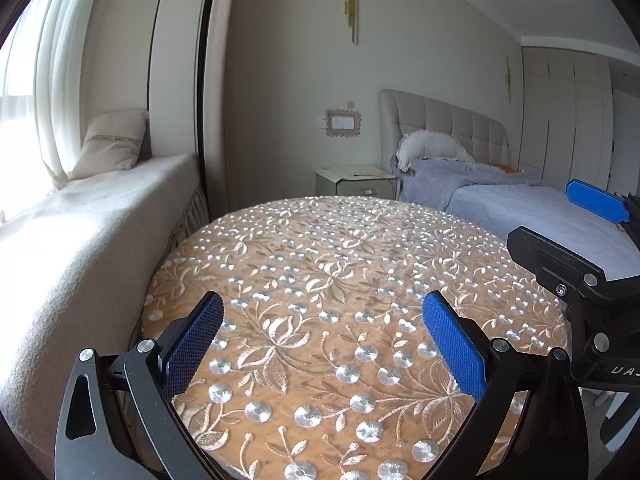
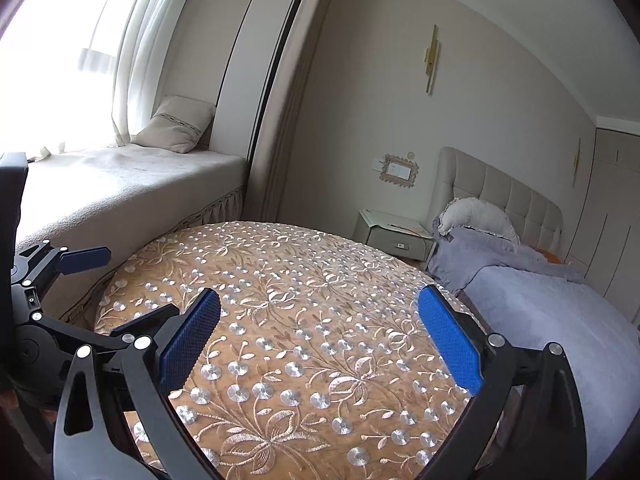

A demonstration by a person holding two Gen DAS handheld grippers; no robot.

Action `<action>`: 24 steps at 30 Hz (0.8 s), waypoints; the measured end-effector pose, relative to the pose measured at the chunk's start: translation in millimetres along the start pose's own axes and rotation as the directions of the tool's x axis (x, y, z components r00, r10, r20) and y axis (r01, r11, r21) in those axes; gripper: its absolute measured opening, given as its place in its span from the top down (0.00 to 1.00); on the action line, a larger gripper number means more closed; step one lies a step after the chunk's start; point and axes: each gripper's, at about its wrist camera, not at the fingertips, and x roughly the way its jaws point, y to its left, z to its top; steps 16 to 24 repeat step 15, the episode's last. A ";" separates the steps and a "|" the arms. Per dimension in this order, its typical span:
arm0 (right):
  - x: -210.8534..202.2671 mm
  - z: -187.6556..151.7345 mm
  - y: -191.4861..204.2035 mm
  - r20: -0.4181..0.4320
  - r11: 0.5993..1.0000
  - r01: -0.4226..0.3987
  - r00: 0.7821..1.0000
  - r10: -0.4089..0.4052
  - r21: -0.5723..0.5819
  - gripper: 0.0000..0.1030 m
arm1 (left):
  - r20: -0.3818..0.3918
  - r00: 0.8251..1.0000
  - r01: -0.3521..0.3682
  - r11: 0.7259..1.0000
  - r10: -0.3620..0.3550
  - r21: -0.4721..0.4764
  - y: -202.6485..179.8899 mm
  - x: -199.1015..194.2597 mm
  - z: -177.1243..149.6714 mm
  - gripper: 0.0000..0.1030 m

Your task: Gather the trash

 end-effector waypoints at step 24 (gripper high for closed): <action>-1.6 -1.9 2.6 0.011 1.000 0.027 1.000 -0.026 -0.013 0.04 | 0.008 1.000 -0.018 0.999 0.017 0.036 -6.8 -2.2 -0.1 0.05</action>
